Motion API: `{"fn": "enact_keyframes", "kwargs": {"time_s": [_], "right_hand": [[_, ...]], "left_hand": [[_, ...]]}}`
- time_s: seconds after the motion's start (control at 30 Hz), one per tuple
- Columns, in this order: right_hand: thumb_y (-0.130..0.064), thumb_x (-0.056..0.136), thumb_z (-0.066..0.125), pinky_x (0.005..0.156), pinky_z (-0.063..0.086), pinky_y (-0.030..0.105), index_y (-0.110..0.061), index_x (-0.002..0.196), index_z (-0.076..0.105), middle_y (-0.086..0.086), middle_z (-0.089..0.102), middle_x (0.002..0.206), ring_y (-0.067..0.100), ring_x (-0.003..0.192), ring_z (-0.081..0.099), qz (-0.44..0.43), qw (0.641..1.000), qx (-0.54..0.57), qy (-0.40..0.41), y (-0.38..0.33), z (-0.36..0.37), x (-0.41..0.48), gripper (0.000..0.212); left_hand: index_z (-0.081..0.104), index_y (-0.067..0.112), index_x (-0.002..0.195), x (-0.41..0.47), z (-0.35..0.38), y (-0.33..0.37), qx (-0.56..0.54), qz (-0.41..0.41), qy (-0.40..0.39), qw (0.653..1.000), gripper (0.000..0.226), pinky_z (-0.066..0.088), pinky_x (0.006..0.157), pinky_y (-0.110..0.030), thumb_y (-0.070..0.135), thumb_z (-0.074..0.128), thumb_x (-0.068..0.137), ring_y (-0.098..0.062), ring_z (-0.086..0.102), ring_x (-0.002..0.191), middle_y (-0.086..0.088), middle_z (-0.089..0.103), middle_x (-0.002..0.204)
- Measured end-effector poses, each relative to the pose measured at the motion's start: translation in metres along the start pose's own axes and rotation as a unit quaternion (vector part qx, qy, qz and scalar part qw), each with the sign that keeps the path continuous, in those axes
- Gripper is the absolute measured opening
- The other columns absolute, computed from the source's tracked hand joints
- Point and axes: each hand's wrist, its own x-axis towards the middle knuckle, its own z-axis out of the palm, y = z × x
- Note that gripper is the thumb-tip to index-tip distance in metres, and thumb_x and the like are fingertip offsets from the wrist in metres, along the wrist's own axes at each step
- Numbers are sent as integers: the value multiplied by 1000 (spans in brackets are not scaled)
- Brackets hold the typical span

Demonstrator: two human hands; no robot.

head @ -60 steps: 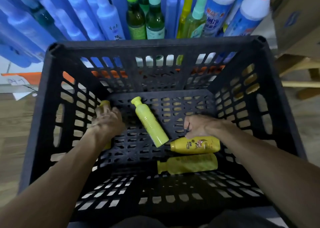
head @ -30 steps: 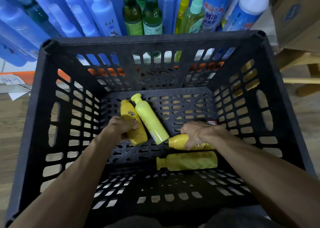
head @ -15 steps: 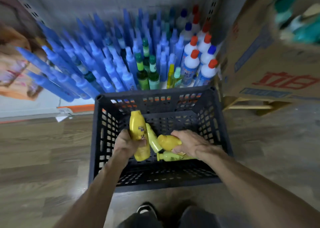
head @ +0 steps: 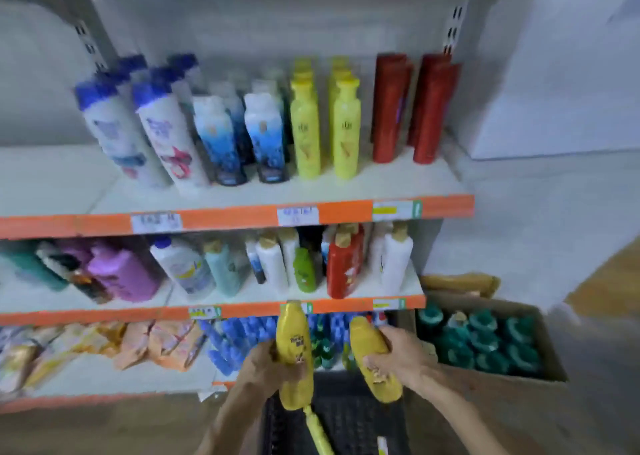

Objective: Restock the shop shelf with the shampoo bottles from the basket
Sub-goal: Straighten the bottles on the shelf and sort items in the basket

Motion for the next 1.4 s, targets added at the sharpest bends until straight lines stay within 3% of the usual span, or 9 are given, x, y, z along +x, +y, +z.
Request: {"fn": "enact_keyframes", "kwargs": {"time_s": [0.13,0.23,0.37,0.5,0.67,0.97,1.1,1.27,1.4], "right_hand": [[-45,61,74,77,56,30,-29,98,64,-9,72,97,8,85,68,-67,997,4,39,-96,-89,-46,41],[-32,72,80,74,54,26,-23,101,66,-6,72,96,9,82,68,-136,988,9,73,-162,-137,-69,34],[-36,67,81,84,55,37,-21,103,68,-4,72,99,14,91,68,-203,972,29,117,-226,-169,-95,41],[-35,71,81,84,53,37,-22,101,69,-4,73,98,15,92,68,-236,963,41,122,-278,-171,-112,35],[-31,78,81,71,50,29,-20,102,67,-5,70,97,11,88,65,-262,958,31,117,-339,-143,-128,29],[-27,76,83,85,57,39,-17,110,68,-1,73,104,17,95,68,-280,951,62,114,-453,-30,-112,38],[-25,77,83,76,54,34,-17,107,67,1,72,104,17,94,67,-291,949,58,104,-499,18,-104,35],[-27,74,84,90,55,43,-20,109,66,-1,72,107,20,101,67,-285,949,71,118,-533,53,-83,40],[-30,72,85,95,54,44,-25,109,66,-2,72,108,17,100,68,-275,950,81,125,-553,65,-51,42]], "left_hand": [[69,17,67,-44,-60,92,-11,46,32,998,49,56,68,-46,37,78,23,-20,63,65,-3,70,66],[70,18,58,-83,-96,154,-24,98,61,993,36,51,65,-40,31,76,24,-20,62,67,-1,68,59],[67,12,87,-128,-137,198,-16,137,103,985,43,57,82,-51,18,89,50,-33,69,83,-13,73,85],[66,8,96,-160,-183,214,-49,148,126,980,40,55,85,-53,8,87,62,-37,69,94,-18,72,98],[65,7,100,-185,-250,210,-75,172,133,973,39,57,83,-51,7,85,66,-33,70,92,-14,73,99],[61,6,110,-204,-399,155,-55,184,141,971,46,56,87,-45,11,83,69,-29,68,96,-11,71,105],[62,3,110,-204,-459,126,-80,175,158,968,43,58,74,-36,5,81,71,-28,69,93,-14,71,104],[64,3,109,-178,-505,107,-94,170,147,970,45,58,81,-39,8,83,69,-28,70,93,-12,73,101],[62,3,110,-145,-519,115,-84,173,126,973,42,59,64,-25,5,80,72,-20,70,86,-10,72,99]]}}
